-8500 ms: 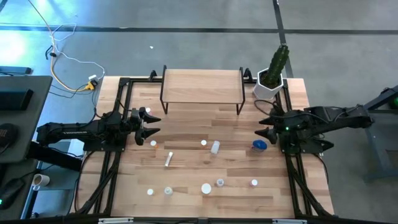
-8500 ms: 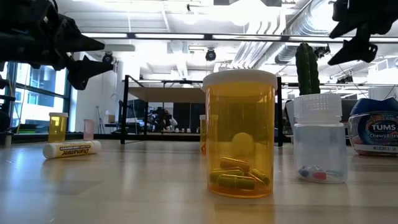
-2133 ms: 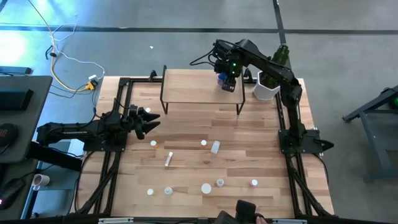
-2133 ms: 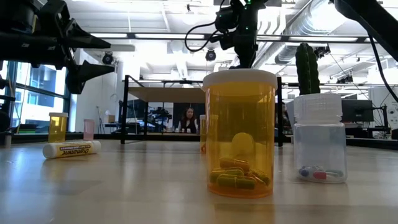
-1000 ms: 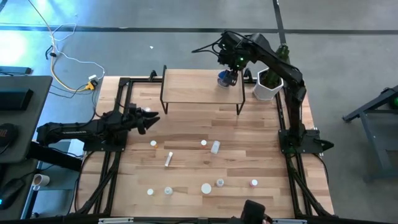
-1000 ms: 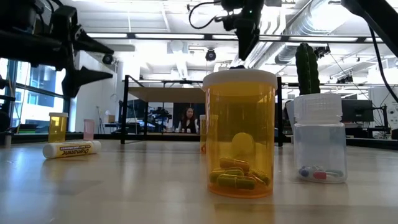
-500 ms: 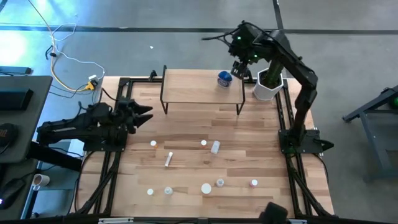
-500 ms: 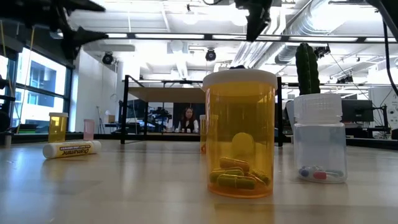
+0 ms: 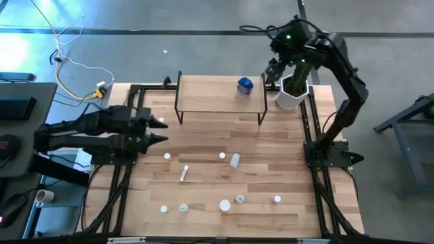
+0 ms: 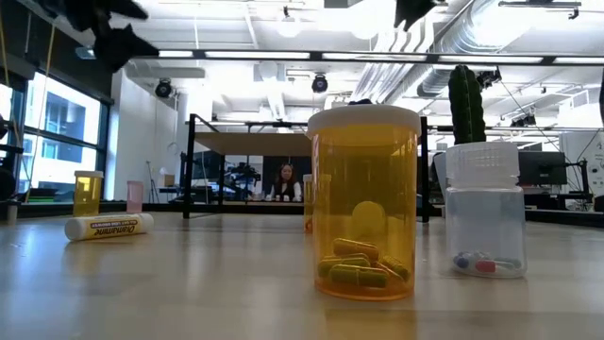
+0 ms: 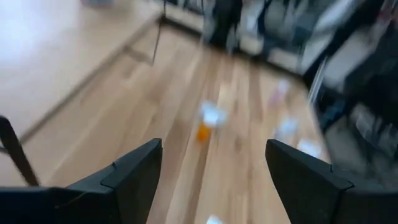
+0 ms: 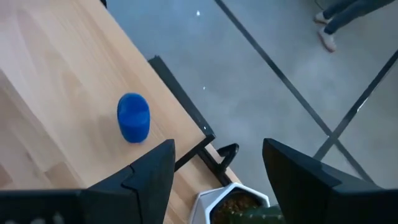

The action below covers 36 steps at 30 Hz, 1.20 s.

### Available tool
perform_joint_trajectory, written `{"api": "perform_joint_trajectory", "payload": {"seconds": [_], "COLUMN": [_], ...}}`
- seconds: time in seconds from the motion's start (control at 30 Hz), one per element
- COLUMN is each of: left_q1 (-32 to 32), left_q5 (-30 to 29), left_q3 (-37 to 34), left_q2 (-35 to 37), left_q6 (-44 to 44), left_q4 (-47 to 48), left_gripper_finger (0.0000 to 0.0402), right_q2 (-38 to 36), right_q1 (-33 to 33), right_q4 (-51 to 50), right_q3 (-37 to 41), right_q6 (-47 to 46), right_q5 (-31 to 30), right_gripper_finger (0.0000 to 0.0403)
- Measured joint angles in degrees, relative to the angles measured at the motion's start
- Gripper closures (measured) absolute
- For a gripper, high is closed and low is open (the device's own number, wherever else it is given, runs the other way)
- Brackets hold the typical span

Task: Pick and place medicine bottles onto shelf by color
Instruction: Put the small left orange pill bottle on the shelf

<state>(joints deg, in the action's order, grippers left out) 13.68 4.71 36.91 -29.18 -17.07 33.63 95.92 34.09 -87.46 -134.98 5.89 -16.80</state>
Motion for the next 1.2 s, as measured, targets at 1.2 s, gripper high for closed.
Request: {"api": "perform_joint_trajectory", "payload": {"seconds": [1.2], "left_q1": [-17.7], "left_q5": [-7.5], "left_q3": [0.6], "left_q2": [-30.6], "left_q6": [3.1], "left_q4": [11.7], "left_gripper_finger": [0.0126], "right_q2": [-1.8], "right_q1": [0.0], "right_q4": [0.3], "right_q3": [0.2], "right_q6": [-2.5], "right_q5": [0.5], "right_gripper_finger": [0.0169]}}
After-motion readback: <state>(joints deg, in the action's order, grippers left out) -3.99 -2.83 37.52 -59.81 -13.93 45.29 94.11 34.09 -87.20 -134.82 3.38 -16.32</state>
